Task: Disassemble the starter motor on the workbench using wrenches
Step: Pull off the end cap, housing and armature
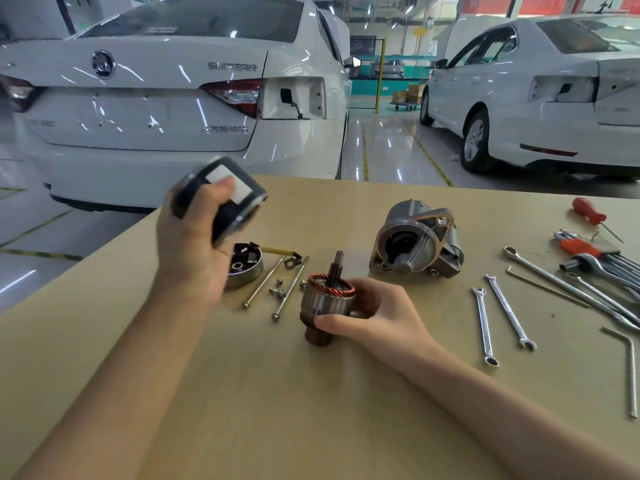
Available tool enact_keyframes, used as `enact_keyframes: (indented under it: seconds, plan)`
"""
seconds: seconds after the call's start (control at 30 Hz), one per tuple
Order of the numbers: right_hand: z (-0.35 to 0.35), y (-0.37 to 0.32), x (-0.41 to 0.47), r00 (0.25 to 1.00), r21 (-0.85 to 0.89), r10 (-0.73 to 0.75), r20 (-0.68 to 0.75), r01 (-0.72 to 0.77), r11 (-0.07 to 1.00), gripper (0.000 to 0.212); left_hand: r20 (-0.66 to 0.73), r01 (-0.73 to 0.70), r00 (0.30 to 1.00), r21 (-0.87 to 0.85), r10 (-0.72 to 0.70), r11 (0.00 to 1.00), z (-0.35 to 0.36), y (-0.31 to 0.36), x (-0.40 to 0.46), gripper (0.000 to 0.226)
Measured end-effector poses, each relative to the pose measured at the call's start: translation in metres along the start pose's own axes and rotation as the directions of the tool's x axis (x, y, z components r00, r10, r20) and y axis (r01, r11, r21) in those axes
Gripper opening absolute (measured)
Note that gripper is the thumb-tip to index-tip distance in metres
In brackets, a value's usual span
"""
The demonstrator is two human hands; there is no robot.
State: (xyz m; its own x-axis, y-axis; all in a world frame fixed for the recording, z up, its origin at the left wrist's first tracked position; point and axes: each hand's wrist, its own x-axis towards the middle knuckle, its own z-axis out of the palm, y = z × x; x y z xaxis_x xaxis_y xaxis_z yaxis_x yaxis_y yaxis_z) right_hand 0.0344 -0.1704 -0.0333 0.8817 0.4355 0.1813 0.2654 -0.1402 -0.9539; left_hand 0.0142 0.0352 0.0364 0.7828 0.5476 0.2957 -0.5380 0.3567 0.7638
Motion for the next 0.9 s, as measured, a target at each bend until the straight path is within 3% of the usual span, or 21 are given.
enact_keyframes:
  seconds: [0.1, 0.17, 0.27, 0.33, 0.47, 0.57, 0.8, 0.9]
  plan:
    - [-0.001, -0.003, -0.001, 1.000, 0.005, -0.005, 0.022, 0.005, 1.000, 0.028, -0.095, -0.010, 0.995, 0.233, 0.033, 0.972, -0.035, 0.013, 0.015, 0.067]
    - [-0.001, -0.006, 0.000, 0.999, 0.021, 0.027, 0.016, -0.028, 0.999, 0.022, -0.128, 0.016, 0.990, 0.469, 0.051, 0.883, -0.062, 0.015, 0.021, 0.076]
    - [0.001, -0.013, 0.010, 0.992, 0.052, 0.126, -0.005, -0.125, 0.991, 0.020, -0.172, 0.167, 0.984, 0.816, -0.043, 0.553, -0.093, 0.017, 0.026, 0.096]
    - [0.005, -0.019, 0.023, 0.980, 0.068, 0.200, -0.009, -0.199, 0.978, 0.027, -0.174, 0.215, 0.973, 0.922, -0.151, 0.323, -0.101, 0.015, 0.027, 0.108]
    - [0.018, -0.023, 0.047, 0.937, 0.122, 0.339, -0.077, -0.329, 0.936, 0.036, -0.119, 0.155, 0.975, 0.969, -0.188, 0.191, -0.096, 0.002, 0.027, 0.104]
    - [0.023, -0.018, 0.058, 0.919, 0.048, 0.372, -0.128, -0.369, 0.928, 0.035, -0.068, 0.090, 0.980, 0.989, -0.186, 0.114, -0.085, -0.006, 0.023, 0.090]
    - [0.018, -0.005, 0.074, 0.925, -0.097, 0.335, -0.179, -0.355, 0.930, 0.038, 0.068, -0.068, 0.998, 0.998, -0.015, -0.003, -0.054, -0.023, 0.000, 0.072]
    - [0.017, -0.006, 0.080, 0.950, -0.271, 0.282, -0.136, -0.309, 0.912, 0.041, 0.154, -0.153, 0.988, 0.987, 0.030, -0.050, -0.049, -0.029, -0.006, 0.070]
